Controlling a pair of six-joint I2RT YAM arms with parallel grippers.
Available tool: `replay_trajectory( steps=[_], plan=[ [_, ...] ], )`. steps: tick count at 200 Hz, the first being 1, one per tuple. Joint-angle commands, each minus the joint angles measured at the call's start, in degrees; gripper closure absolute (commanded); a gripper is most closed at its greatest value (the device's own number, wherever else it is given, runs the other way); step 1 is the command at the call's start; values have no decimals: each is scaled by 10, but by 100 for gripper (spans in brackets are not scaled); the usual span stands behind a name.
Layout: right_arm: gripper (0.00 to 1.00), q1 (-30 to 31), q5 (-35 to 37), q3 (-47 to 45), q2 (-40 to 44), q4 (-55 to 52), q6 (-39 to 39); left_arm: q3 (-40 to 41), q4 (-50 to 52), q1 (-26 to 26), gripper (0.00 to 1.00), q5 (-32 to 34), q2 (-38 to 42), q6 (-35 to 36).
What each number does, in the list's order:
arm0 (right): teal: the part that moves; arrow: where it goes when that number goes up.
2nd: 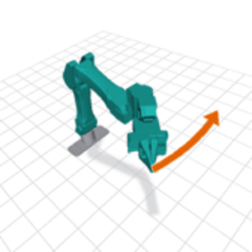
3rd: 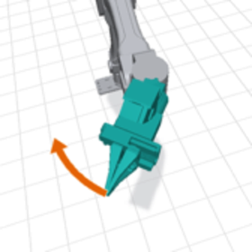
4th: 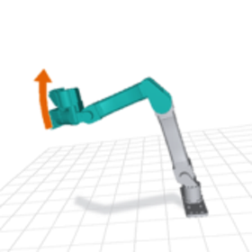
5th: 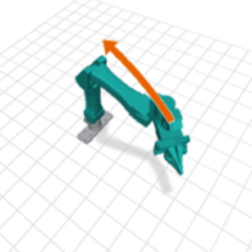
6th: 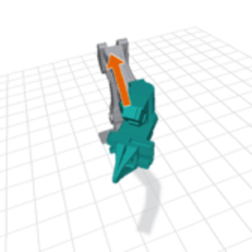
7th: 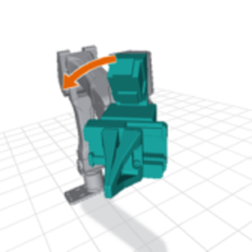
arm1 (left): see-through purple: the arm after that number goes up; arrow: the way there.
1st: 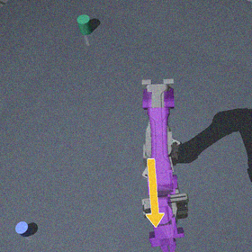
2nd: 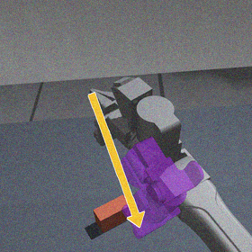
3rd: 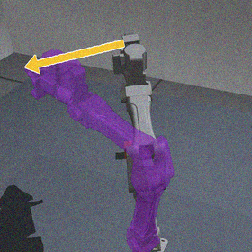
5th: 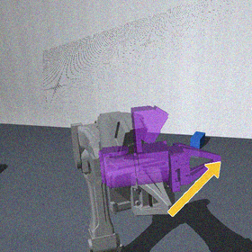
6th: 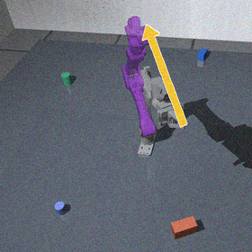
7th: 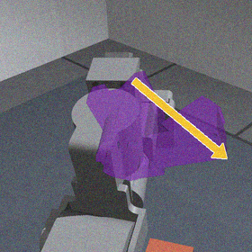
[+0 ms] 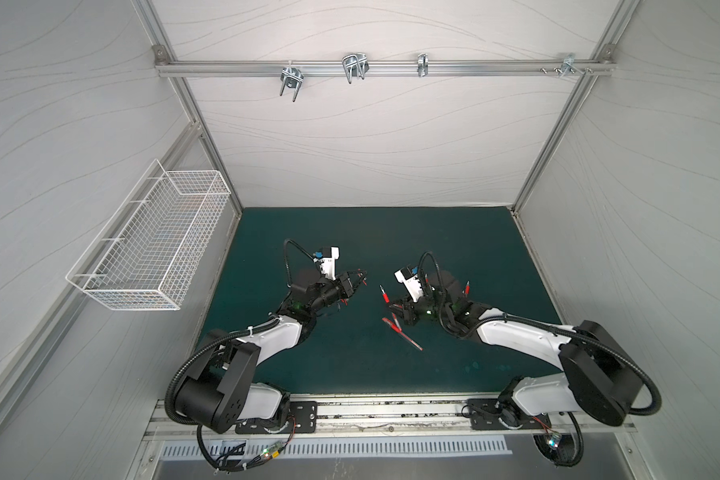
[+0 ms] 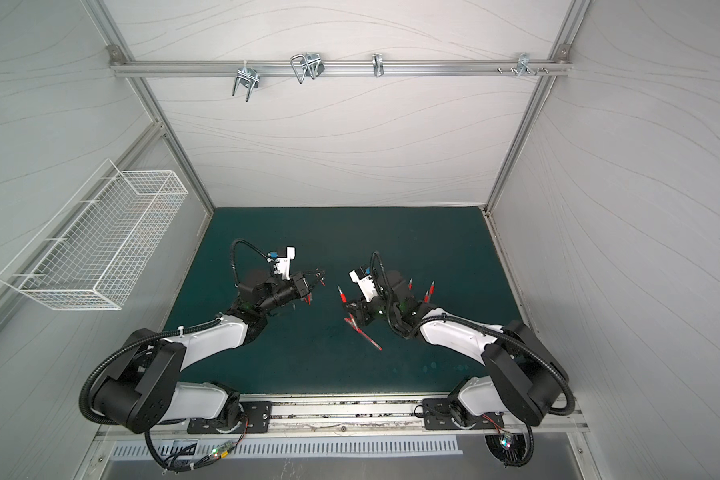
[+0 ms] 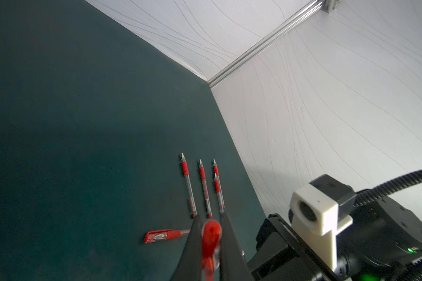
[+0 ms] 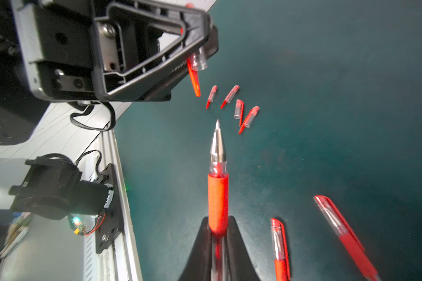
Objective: Remove pen caps from pens
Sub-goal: Place the pen at the middle-right of the table.
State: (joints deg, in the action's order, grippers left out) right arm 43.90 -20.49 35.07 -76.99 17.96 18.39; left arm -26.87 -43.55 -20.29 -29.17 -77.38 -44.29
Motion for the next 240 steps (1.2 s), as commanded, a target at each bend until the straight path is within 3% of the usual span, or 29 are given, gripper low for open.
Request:
replay_trajectory(
  steps=[1, 79, 140, 197, 240],
  plan=[
    [100, -1, 56, -15, 34, 5, -9, -13, 39, 2, 100, 47, 18, 21],
    [100, -34, 222, -54, 126, -36, 11, -40, 147, 2, 100, 110, 15, 35],
    [100, -111, 295, -78, 178, -75, 27, -64, 227, 2, 100, 164, 0, 57],
    [100, -196, 384, -97, 210, -121, 64, -84, 242, 2, 100, 166, -46, 70],
    [100, -269, 362, -92, 178, -157, 111, -123, 283, 4, 100, 173, -101, 80]
  ],
)
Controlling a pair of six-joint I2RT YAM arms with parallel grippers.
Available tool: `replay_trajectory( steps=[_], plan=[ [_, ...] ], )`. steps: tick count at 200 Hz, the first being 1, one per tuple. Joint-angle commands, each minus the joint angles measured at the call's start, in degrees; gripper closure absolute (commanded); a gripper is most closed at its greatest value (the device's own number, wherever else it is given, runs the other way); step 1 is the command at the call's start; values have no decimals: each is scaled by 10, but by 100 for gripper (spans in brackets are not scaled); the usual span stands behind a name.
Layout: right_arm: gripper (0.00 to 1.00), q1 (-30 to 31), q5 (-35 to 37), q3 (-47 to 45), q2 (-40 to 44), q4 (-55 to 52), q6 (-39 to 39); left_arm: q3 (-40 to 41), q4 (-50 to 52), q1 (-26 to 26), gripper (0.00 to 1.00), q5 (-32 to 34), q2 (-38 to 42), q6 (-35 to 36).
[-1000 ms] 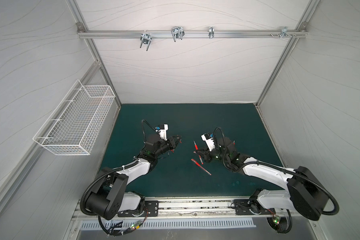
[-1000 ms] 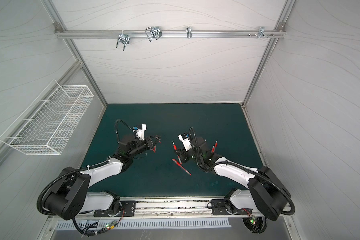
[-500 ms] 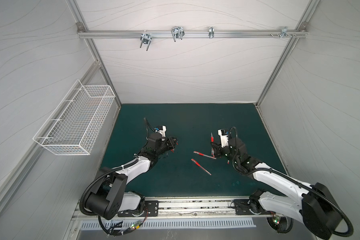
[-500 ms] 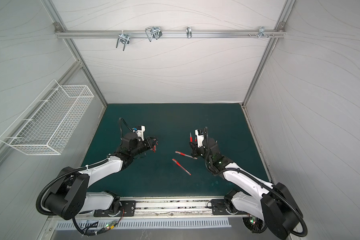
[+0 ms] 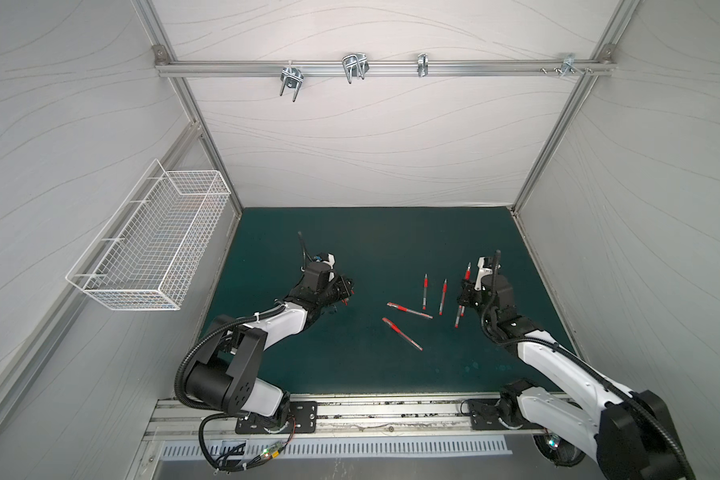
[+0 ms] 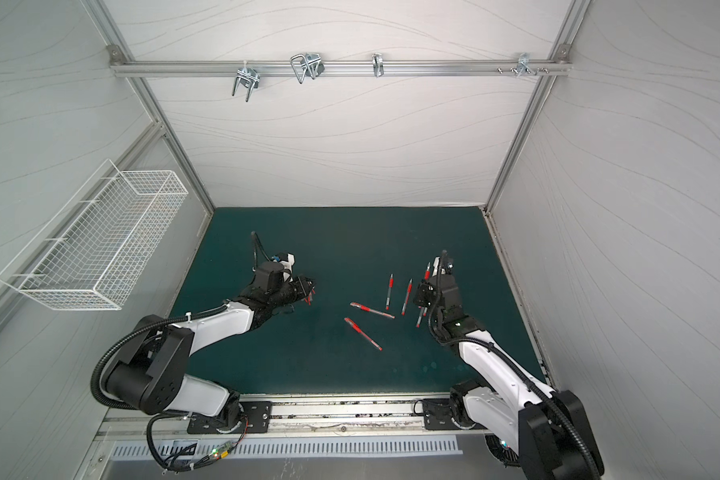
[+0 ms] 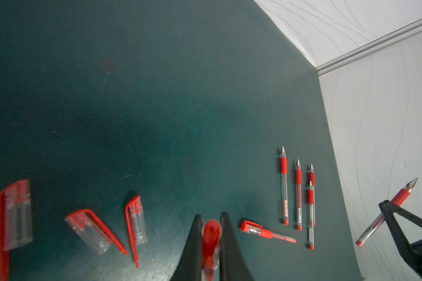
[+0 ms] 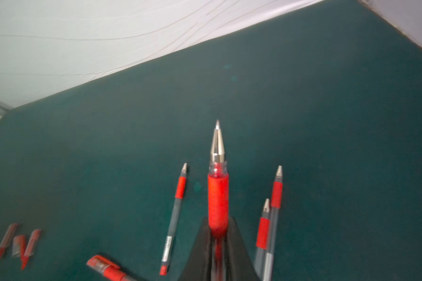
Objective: Remove pen caps from pens
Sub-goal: Place the pen at the middle-right of the table.
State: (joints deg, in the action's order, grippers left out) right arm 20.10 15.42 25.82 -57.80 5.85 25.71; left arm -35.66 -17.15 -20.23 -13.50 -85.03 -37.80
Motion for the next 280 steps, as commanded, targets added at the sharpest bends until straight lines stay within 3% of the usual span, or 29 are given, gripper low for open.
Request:
replay_trajectory(
  steps=[1, 49, 88, 159, 188, 205, 244, 280],
  plan=[
    [100, -34, 2, 0, -14, -36, 40, -36, 20, 4, 100, 17, -26, 15],
    [100, -110, -19, -9, -30, -45, 65, -68, 55, 16, 100, 32, -68, 25],
    [100, -183, -100, -6, -80, -37, 96, -72, 57, 32, 100, 61, -84, 18],
    [100, -211, -147, 7, -154, -26, 115, -103, 120, 59, 100, 78, -128, 0],
    [92, -222, -169, 8, -176, -14, 119, -108, 131, 65, 100, 81, -137, -4],
    [84, -227, -179, 7, -185, -7, 123, -110, 135, 67, 93, 80, -140, -6],
    [82, -235, -187, 3, -193, -3, 130, -111, 138, 68, 83, 80, -142, -6],
    [75, -241, -201, -1, -196, 2, 133, -97, 124, 68, 62, 75, -126, -12]
  ],
)
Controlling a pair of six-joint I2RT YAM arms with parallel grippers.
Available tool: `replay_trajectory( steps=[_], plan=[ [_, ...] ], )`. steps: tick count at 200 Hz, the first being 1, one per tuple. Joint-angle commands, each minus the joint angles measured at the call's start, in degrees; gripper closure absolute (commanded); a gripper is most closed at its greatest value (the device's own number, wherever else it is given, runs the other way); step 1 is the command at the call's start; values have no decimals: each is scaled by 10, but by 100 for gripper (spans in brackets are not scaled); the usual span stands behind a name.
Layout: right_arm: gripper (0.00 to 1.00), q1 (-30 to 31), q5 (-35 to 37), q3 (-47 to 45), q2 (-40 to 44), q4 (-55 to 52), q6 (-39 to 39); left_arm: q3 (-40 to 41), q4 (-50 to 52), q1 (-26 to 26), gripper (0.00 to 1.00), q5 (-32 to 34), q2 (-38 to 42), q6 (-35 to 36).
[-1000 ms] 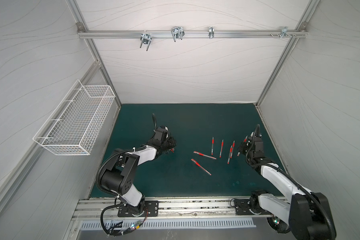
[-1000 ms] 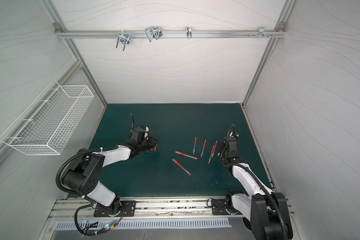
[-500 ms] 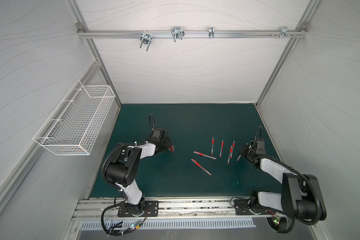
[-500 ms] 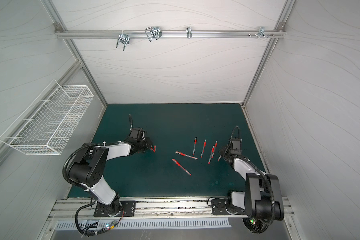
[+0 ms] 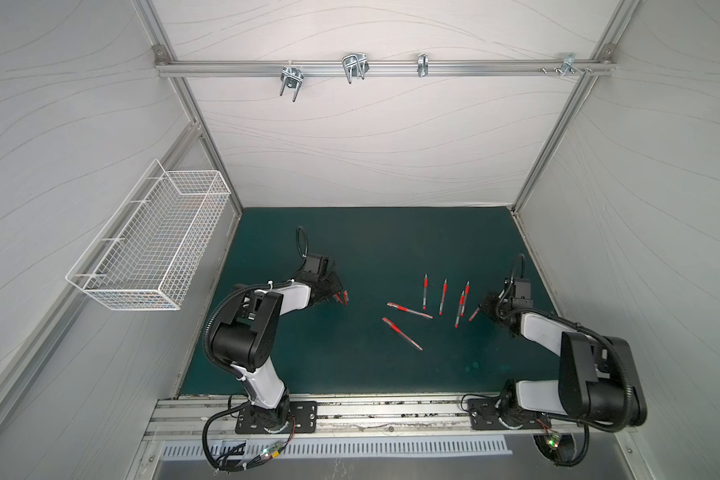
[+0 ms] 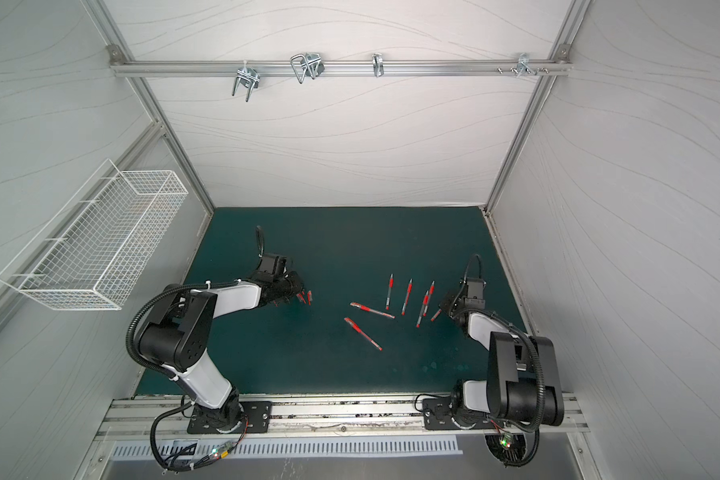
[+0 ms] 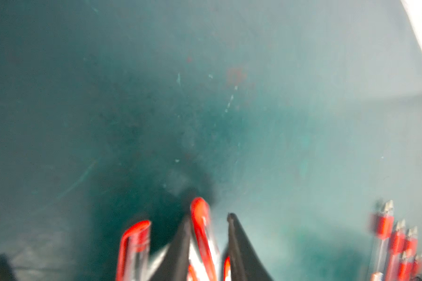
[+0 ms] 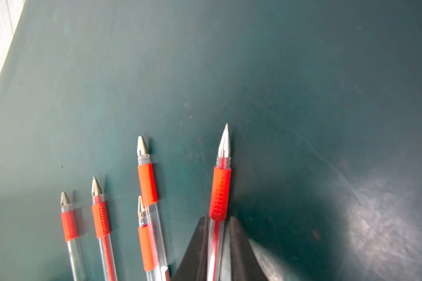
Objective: Remove pen caps from pens
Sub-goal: Place the pen at the middle-right of the table, then pick up the pen from the bottom-center of the table.
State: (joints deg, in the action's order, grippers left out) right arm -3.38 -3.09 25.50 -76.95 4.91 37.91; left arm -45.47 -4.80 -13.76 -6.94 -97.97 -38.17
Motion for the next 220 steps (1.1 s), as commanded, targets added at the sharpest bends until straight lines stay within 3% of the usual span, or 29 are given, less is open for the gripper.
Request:
replay_trajectory(
  steps=[1, 57, 82, 106, 131, 156, 183, 220],
  plan=[
    [74, -6, -16, 3, -4, 12, 10, 2, 0, 3, 62, 9, 4, -8],
    [66, 14, 18, -22, 107, 12, -20, 44, -40, 3, 43, 27, 61, -9],
    [55, 57, 67, -32, 189, 3, -58, 65, -65, 1, 42, 19, 95, -2],
    [54, 106, 101, -31, 258, -8, -104, 94, -86, -10, 41, 29, 145, -2],
    [53, 147, 99, -29, 320, -23, -133, 135, -105, -16, 40, 22, 220, -1],
    [52, 179, 54, -12, 367, -59, -150, 164, -109, -28, 41, -14, 310, -1],
    [52, 225, 36, 21, 373, -93, -152, 147, -73, -45, 43, -43, 389, -19],
    [53, 296, 0, 139, 289, -223, -143, 103, 68, -66, 43, -138, 445, -46]
  ],
)
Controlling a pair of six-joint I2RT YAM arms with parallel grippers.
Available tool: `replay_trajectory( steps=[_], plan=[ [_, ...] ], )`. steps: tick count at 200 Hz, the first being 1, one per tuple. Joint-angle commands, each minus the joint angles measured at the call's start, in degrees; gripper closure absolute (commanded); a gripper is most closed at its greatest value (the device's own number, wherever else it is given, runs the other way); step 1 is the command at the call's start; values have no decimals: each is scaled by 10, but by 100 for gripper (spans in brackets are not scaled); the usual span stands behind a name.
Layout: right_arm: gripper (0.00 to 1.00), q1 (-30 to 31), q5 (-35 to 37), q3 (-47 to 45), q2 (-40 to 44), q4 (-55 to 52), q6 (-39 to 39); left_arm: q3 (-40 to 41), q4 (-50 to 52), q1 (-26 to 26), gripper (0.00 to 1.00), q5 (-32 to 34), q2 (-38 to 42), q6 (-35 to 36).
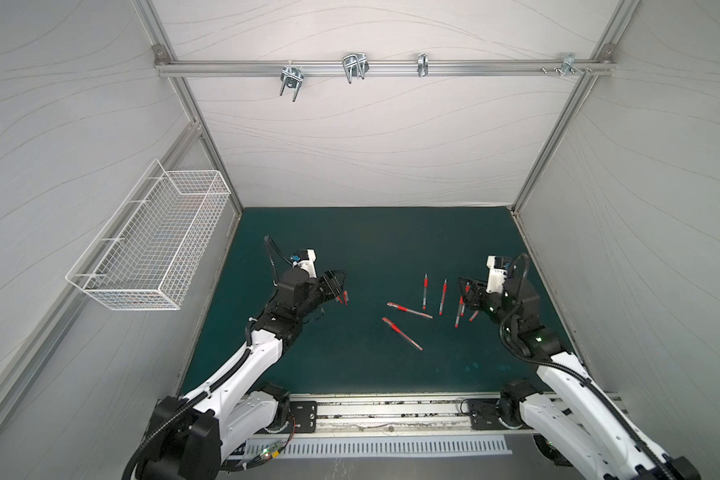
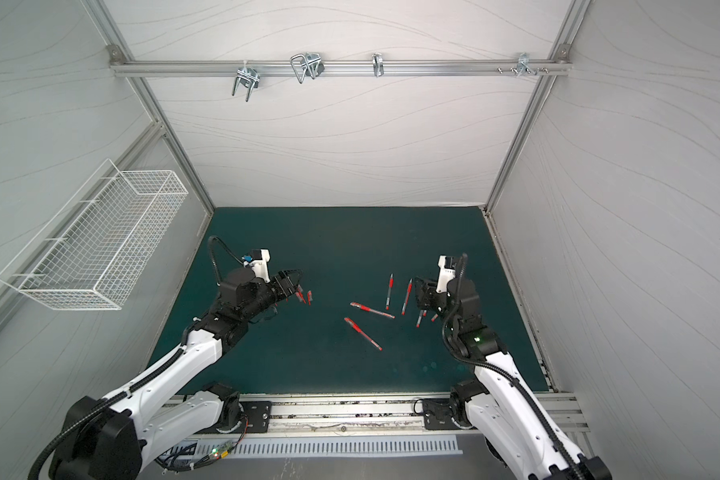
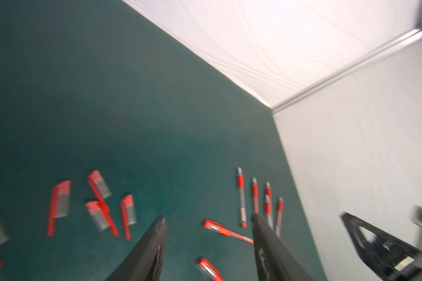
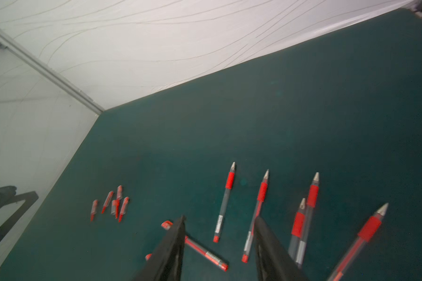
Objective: Remove pen caps from pens
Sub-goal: Pick up the pen from the bottom-center of the table.
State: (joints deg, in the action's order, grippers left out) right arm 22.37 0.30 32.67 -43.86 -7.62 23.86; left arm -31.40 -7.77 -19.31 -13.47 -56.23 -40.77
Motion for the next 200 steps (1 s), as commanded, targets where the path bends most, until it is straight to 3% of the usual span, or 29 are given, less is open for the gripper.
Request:
replay_trajectory(
  steps=[1, 32, 88, 146, 200],
  plan=[
    [53, 41, -34, 71, -45, -100, -1, -39, 103, -11, 43, -75, 29, -20],
    [55, 121, -31, 144, -121, -193, -8, -53, 256, -11, 44, -114, 87, -16],
    [58, 240, -9, 172, -218, -266, -48, -26, 323, -12, 50, -205, 105, -13],
    [57, 301, 1, 158, -309, -272, -61, 24, 266, -14, 50, -242, 103, -20],
    [57, 319, 1, 153, -366, -256, -65, 35, 255, -59, 50, -192, 68, -19]
  ],
)
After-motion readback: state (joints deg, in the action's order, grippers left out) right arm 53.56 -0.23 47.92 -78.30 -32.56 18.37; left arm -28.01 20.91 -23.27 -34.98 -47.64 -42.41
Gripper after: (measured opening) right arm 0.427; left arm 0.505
